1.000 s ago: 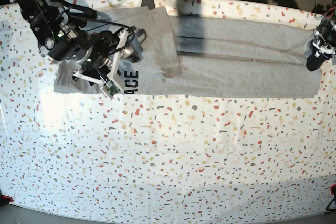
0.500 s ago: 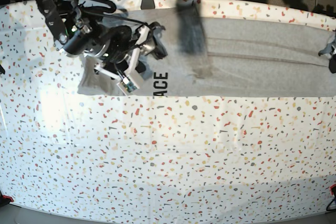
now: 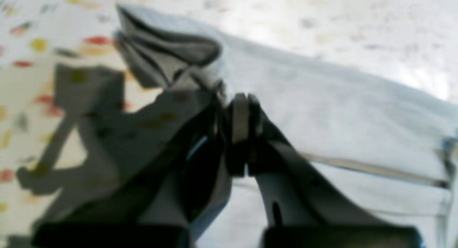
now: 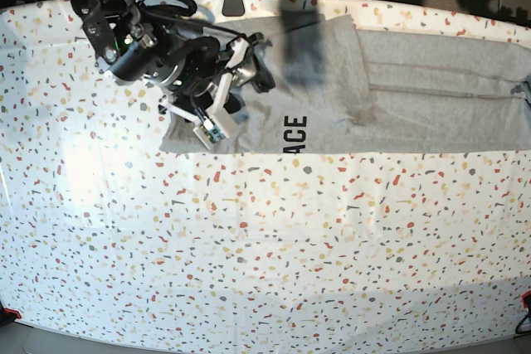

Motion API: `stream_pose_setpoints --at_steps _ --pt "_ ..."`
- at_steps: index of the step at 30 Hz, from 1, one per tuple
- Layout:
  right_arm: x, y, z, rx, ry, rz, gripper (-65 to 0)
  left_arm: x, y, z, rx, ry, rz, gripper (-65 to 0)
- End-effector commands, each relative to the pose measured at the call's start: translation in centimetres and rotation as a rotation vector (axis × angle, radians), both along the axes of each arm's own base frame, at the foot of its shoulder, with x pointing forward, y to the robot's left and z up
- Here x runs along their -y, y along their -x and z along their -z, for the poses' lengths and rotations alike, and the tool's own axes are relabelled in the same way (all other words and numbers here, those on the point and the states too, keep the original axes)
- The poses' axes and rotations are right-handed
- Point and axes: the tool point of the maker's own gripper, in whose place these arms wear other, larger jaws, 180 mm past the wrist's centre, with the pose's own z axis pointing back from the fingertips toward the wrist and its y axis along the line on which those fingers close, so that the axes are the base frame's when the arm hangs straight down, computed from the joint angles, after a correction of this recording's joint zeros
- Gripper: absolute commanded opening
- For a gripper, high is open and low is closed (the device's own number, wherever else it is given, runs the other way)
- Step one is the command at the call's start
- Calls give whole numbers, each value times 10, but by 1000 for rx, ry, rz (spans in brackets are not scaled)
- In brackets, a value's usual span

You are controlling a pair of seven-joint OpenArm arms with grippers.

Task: Fold the T-shirt properly
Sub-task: 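Grasp the strip's other end with the left gripper and fold it toward the right gripper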

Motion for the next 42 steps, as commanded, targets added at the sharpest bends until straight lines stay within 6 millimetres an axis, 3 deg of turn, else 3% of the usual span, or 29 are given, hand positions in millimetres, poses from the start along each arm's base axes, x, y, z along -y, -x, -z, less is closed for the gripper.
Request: stream_pose_setpoints --at_steps 1,7,12,19,24,32,40,41,42 --pt "-1 -6 -11 41 -18 -1 -288 10 -8 -20 72 11 29 -650" --pt "4 -10 -9 62 15 8 -288 101 5 -27 174 132 114 -650" --pt "4 -10 -9 63 15 8 -288 151 10 -29 234 251 96 -650" --pt "4 -10 -9 62 15 9 -288 185 12 -10 202 276 73 -650" --pt "3 -10 -9 61 12 8 -288 210 9 -7 191 328 105 -650" --pt "3 -10 -9 61 12 8 -288 278 6 -6 172 406 271 -650" --pt "3 -10 -9 60 13 8 -288 297 1 -9 171 405 328 -650" --pt "3 -10 -9 60 13 8 -288 297 2 -8 163 404 334 -623" --pt "3 -10 -9 60 13 8 -288 298 2 -8 161 404 337 -529"
